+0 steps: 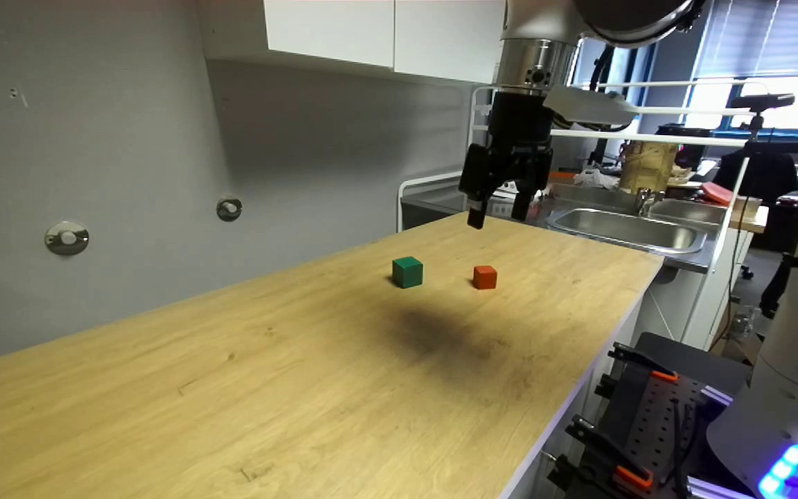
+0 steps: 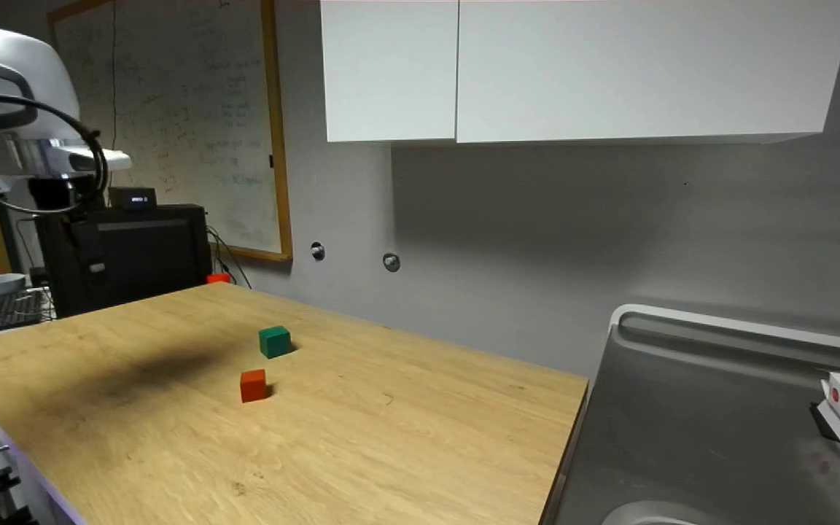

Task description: Put the orange cube on top of the green cube

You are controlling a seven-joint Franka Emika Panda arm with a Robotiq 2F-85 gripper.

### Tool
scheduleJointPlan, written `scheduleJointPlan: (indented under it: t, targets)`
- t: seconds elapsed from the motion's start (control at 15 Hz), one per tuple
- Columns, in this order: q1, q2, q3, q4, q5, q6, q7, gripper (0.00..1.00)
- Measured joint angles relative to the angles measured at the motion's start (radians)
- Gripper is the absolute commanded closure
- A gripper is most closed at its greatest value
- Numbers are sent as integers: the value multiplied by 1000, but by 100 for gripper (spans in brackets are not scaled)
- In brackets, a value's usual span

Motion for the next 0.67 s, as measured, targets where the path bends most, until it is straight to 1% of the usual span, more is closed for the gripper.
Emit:
scheduleJointPlan:
  t: [0.27, 0.4, 0.53, 0.67]
  targets:
    - [-108, 84, -108, 13, -20, 134, -22, 0]
    - [-149, 145, -157, 33, -21, 187, -33, 0]
    - [-173, 218, -204, 60, -20, 231, -37, 0]
    - [-183, 298, -247, 93, -14, 265, -39, 0]
